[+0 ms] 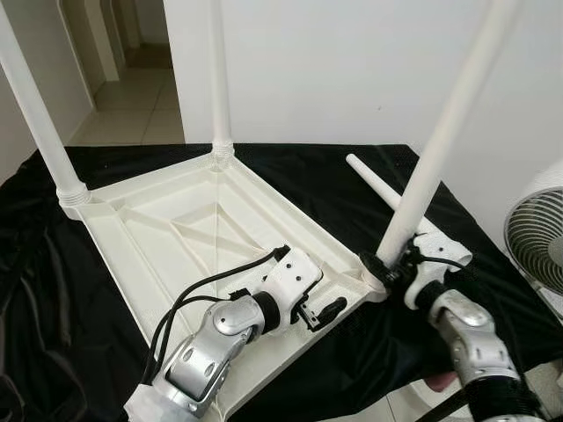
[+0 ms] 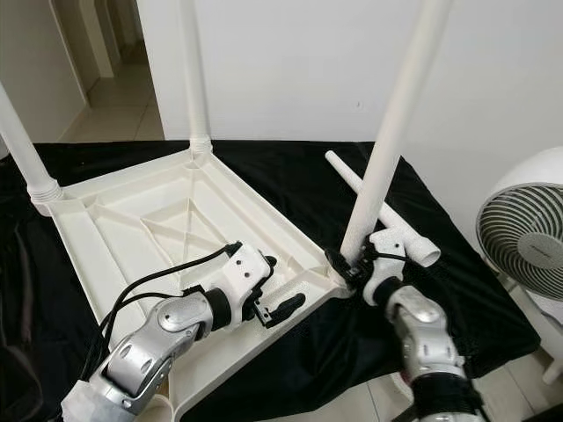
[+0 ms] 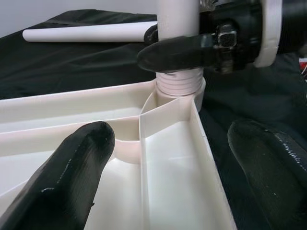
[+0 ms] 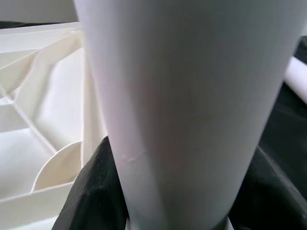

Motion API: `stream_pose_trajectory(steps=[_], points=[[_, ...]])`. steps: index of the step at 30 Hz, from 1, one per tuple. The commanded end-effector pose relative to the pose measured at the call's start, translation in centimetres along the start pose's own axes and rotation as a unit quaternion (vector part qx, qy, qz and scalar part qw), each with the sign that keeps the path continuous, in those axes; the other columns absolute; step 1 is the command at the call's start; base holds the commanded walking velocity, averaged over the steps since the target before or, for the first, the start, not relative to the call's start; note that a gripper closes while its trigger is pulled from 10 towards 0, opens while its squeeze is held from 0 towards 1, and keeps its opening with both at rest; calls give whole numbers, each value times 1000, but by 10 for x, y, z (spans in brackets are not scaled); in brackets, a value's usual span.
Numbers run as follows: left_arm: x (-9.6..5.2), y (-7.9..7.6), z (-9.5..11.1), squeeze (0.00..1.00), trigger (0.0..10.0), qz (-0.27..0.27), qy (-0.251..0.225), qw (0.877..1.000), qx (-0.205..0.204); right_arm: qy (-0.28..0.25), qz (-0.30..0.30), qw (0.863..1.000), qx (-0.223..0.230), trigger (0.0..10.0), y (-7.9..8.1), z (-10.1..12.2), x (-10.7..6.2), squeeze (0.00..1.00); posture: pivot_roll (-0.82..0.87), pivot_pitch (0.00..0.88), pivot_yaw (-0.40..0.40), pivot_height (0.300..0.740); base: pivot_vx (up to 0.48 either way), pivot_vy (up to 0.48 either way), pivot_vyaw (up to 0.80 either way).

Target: Building children table

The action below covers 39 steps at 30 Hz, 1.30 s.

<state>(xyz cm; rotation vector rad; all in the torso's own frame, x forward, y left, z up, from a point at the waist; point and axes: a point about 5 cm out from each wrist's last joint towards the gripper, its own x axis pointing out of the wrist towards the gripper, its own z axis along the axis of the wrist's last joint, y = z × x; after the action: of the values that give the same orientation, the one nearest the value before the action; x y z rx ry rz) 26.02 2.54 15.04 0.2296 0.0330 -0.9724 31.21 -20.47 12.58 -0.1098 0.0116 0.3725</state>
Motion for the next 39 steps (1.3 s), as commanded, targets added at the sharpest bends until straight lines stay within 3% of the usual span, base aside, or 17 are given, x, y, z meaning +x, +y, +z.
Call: stream_pose_trajectory(steps=[1, 3, 6, 8, 11, 12, 14, 15, 21, 22, 27, 28, 33, 39], points=[[1, -4, -1, 0, 10000, -23, 6, 1000, 2, 44, -34, 998, 2, 10000, 3, -16, -3, 0, 8, 4, -15, 740, 0, 0, 0], [1, -4, -1, 0, 10000, -23, 6, 1000, 2, 44, -34, 998, 2, 10000, 3, -16, -3, 0, 8, 4, -15, 740, 0, 0, 0], [2, -3, 0, 0, 10000, -26, 6, 1000, 5, 45, -83, 995, 26, 10000, 10, -19, -2, 0, 5, 6, -14, 740, 0, 0, 0], [1, -4, -1, 0, 10000, -30, 8, 1000, 5, 50, -149, 986, 49, 10000, 15, -22, -3, 0, 5, 6, -14, 740, 0, 0, 0], [1, -5, -1, 0, 10000, -31, 8, 999, 6, 53, -172, 982, 54, 10000, 16, -23, -4, 0, 5, 6, -14, 740, 0, 0, 0], [1, -5, -1, 0, 10000, -33, 9, 999, 6, 59, -235, 968, 68, 10000, 24, -25, -5, 0, 2, 7, -11, 740, 0, 0, 0], [1, -5, -1, 0, 10000, -33, 9, 999, 6, 59, -235, 968, 68, 10000, 24, -25, -5, 0, 2, 7, -11, 740, 0, 0, 0], [2, -5, -1, 0, 10000, -34, 8, 999, 6, 78, -284, 952, 87, 10000, 37, -29, -6, 0, 5, 5, -16, 740, 0, 0, 0], [2, -5, -1, 0, 10000, -33, 8, 999, 6, 82, -293, 948, 98, 10000, 49, -30, -4, 0, 6, 6, -18, 740, 0, 0, 0], [2, -5, 0, 0, 10000, -32, 7, 999, 6, 81, -276, 952, 104, 10000, 57, -29, -2, 0, 5, 6, -18, 740, 0, 0, 0], [2, -6, -1, 0, 10000, -31, 7, 999, 5, 71, -265, 956, 102, 10000, 59, -24, -1, 0, 4, 5, -28, 740, 0, 0, 0], [2, -5, -1, 0, 10000, -31, 7, 999, 6, 63, -260, 957, 108, 10000, 60, -21, -1, 1000, 6, 5, -30, 740, 0, 0, 0], [2, -4, -1, 0, 10000, -29, 7, 1000, 6, 53, -256, 959, 112, 10000, 62, -17, -1, 1000, 6, 3, -32, 740, 0, 0, 0], [1, -4, -1, 0, 10000, -27, 7, 1000, 6, 36, -207, 975, 75, 10000, 59, -12, 2, 1000, 7, 0, -40, 740, 0, 0, 0]])
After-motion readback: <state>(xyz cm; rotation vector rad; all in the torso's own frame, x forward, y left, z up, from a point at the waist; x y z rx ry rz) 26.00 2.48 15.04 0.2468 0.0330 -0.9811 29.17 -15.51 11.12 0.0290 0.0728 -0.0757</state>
